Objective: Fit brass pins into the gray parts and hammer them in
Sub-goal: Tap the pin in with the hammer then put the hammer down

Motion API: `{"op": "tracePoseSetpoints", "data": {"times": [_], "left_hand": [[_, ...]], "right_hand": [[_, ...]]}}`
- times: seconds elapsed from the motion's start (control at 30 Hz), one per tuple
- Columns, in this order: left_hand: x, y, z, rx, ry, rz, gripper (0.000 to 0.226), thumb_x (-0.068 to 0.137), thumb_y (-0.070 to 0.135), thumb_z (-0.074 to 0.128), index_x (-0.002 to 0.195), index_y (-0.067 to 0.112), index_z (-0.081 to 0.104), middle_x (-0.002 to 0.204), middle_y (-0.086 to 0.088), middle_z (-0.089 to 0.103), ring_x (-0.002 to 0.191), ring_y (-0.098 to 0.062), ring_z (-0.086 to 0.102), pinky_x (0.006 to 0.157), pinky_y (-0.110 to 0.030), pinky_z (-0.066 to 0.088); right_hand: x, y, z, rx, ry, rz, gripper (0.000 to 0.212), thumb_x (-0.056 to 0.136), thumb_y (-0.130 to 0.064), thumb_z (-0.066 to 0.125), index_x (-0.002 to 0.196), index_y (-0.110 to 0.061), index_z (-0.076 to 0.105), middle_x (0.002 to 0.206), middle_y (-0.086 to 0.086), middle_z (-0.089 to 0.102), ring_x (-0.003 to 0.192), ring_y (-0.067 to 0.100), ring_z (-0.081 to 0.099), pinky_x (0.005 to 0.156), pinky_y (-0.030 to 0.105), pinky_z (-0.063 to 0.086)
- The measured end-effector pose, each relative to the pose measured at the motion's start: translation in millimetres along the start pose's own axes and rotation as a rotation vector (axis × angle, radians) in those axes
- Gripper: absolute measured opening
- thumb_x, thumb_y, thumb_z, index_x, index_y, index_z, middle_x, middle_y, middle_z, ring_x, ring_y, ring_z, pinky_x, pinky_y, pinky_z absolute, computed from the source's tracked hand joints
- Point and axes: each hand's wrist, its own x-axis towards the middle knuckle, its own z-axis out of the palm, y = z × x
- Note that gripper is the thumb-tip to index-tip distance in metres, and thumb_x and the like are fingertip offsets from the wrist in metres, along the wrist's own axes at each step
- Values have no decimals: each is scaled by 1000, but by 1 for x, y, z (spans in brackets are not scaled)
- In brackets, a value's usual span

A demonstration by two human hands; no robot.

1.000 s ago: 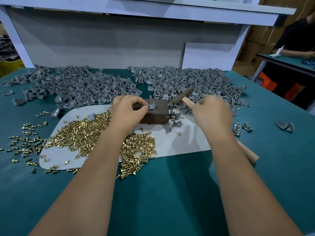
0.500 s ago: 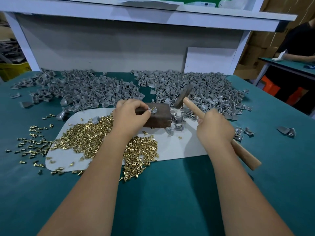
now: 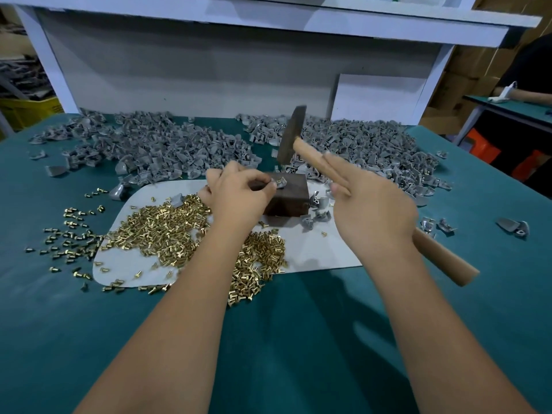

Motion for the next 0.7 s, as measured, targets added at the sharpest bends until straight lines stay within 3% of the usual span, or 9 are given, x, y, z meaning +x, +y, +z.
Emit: {"op": "tracePoseSetpoints", "data": {"times": [0.13, 0.27, 0.43, 0.6, 0.7], "left_hand": [[2, 1, 2, 44, 6, -6, 11, 80, 51, 75, 74, 44, 70, 93, 17, 50, 101, -15, 25, 79, -36, 14], [2, -2, 2, -19, 11, 16, 14, 82, 49, 74, 71, 45, 67, 82, 16, 45, 94, -14, 23, 80, -37, 19], [2, 1, 3, 48, 33, -2, 13, 82, 50, 74, 72, 43, 69, 90, 17, 52, 102, -17, 27, 71, -34, 9], [2, -1, 4, 2, 28, 4, 16, 81, 50, 74, 68, 44, 66, 83, 17, 45, 94, -13, 20, 72, -36, 10], [2, -1, 4, -4, 31, -4, 15, 82, 48, 75, 69, 43, 67, 84, 16, 47, 97, -15, 23, 78, -36, 14]], "right_hand": [[-5, 4, -2, -36, 122, 18, 48, 98, -32, 43, 138, -54, 31, 67, -4, 44, 50, 17, 38, 44, 24, 23], [-14, 4, 2, -108, -21, -30, 49, 99, -33, 42, 137, -58, 28, 75, -4, 45, 61, 22, 41, 46, 27, 21], [-10, 6, -2, -10, 160, 20, 48, 97, -31, 45, 137, -55, 32, 74, -3, 52, 56, 21, 44, 45, 25, 25], [-16, 3, 5, -129, -11, -39, 51, 99, -32, 41, 138, -59, 24, 78, -2, 46, 61, 23, 40, 46, 28, 21], [-11, 1, 1, -93, 104, -22, 49, 98, -30, 45, 138, -54, 31, 74, -1, 47, 52, 19, 34, 45, 24, 16]]}}
